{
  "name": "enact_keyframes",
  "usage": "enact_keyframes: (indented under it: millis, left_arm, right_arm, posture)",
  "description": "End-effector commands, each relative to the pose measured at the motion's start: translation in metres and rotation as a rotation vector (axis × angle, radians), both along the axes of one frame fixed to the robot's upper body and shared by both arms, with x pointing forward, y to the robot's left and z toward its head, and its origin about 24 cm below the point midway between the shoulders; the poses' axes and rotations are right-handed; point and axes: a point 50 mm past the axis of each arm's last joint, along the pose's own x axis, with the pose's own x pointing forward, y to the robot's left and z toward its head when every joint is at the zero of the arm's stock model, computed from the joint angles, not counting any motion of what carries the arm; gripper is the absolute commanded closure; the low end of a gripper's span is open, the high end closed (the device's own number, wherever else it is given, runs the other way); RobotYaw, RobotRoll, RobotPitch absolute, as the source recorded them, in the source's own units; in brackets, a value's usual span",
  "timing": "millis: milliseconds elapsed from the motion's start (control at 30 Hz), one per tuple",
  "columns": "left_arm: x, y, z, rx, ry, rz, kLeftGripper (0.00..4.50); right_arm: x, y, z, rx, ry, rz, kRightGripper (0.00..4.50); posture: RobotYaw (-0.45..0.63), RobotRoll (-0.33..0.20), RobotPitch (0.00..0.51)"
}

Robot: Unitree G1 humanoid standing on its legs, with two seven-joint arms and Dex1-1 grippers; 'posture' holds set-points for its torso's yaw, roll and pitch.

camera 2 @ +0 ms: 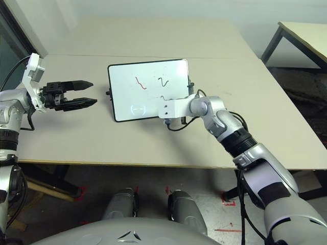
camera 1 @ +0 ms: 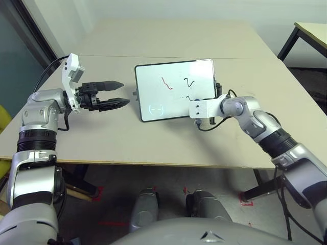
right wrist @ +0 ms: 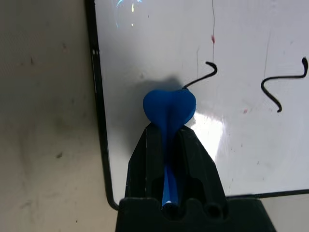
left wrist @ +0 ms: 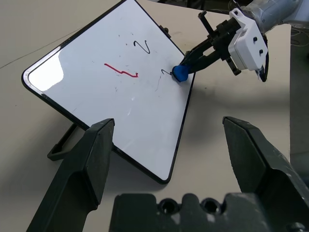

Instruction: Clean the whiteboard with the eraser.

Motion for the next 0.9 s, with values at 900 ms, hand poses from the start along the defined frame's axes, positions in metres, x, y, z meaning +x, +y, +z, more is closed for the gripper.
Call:
enact_keyframes:
  millis: [900]
  left_arm:
    - [0.002,-0.004,0.002,0.01,-0.008,-0.017,0.0]
  right_arm:
    - [0.001,-0.03,0.015,-0.067,-0.021,-0.041,4.39]
  posture:
    - [0.25,0.0,0.0]
